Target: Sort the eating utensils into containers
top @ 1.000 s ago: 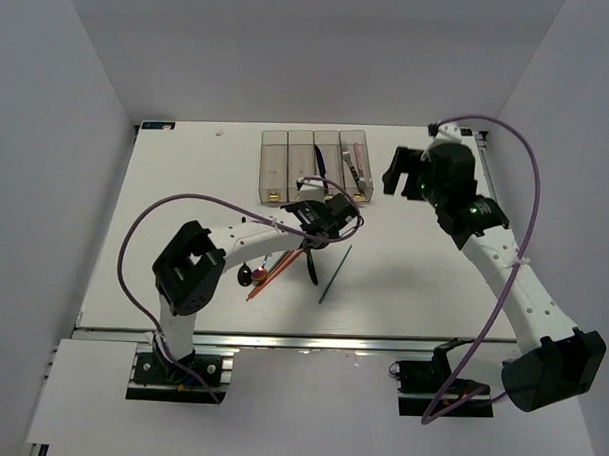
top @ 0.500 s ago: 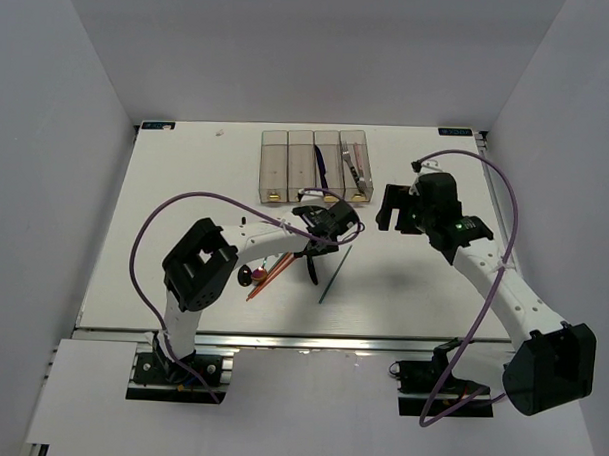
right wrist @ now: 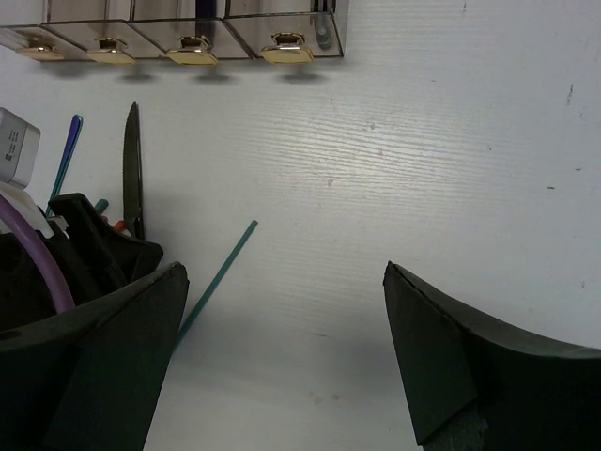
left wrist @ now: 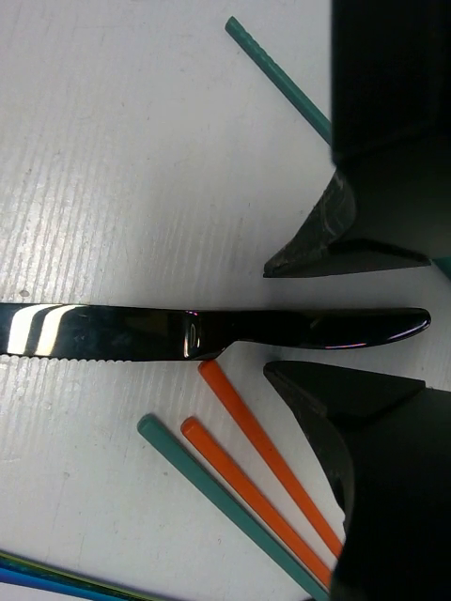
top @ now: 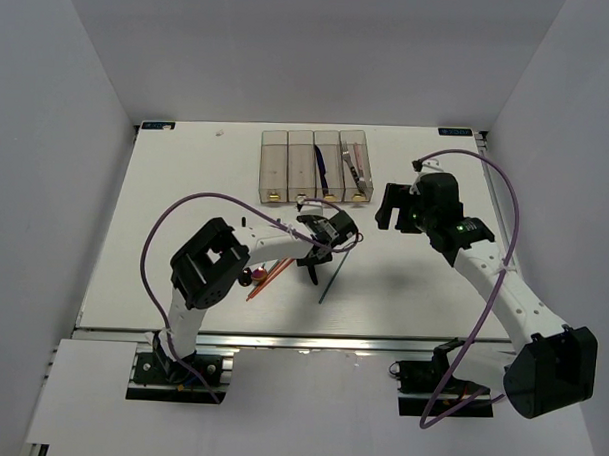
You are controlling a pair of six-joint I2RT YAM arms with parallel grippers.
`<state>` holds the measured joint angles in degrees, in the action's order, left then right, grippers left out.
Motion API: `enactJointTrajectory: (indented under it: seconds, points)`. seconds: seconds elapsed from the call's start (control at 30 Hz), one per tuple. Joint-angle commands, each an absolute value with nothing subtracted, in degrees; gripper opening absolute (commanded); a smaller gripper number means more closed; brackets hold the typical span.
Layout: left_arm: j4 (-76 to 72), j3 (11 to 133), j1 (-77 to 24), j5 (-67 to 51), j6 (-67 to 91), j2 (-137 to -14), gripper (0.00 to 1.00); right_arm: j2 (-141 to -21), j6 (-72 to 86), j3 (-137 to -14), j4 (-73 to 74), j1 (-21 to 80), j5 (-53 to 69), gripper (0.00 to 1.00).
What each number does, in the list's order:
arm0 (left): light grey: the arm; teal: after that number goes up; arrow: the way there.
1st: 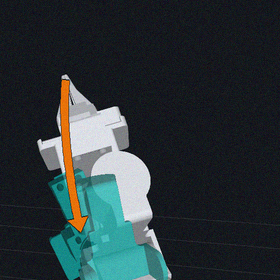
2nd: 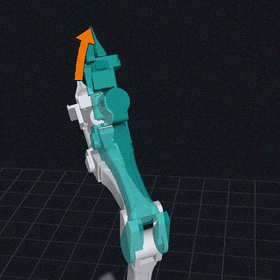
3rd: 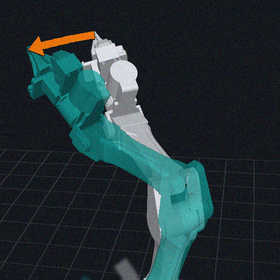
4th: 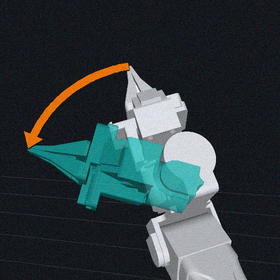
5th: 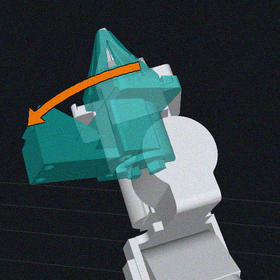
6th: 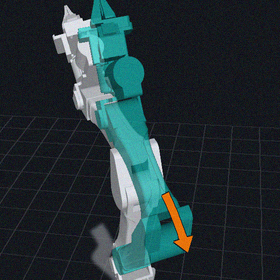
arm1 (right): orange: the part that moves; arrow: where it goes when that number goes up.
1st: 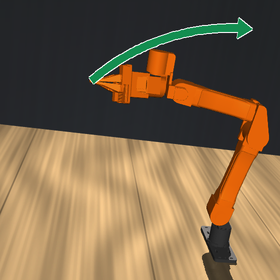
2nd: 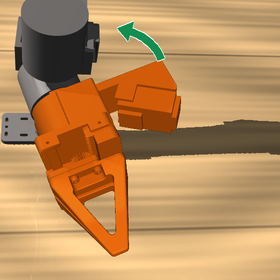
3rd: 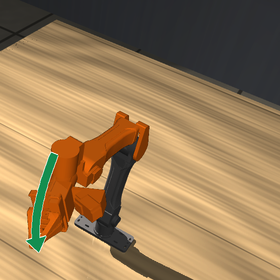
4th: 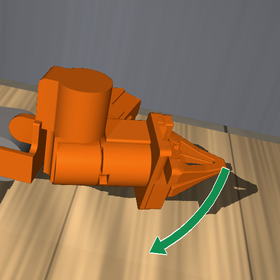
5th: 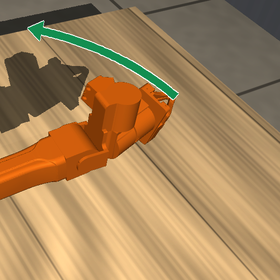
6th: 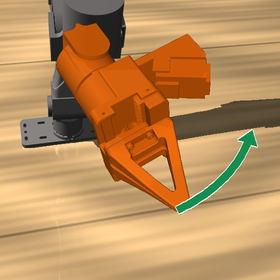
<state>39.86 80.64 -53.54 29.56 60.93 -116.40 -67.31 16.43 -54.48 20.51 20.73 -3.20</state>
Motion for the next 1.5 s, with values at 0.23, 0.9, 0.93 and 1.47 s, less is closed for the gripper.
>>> enactJointTrajectory:
  seconds: [0.23,0.9,0.93,1.47]
  points:
    - [37.6,75.2,-55.9,24.4,64.2,-116.6,0.24,-65.1,16.5,-54.6,18.2,20.7,-3.2,0.89]
    - [45.3,82.4,-58.3,31.6,55.5,-107.0,0.0,-62.8,17.4,-54.8,17.9,20.6,-5.4,0.89]
    - [45.3,82.1,-58.4,31.6,55.5,-106.4,0.0,-63.0,17.5,-54.8,17.9,20.6,-5.5,0.89]
    - [40.8,101.4,-53.4,36.5,34.0,-109.0,0.0,-62.8,18.5,-57.9,20.7,17.8,-8.6,0.89]
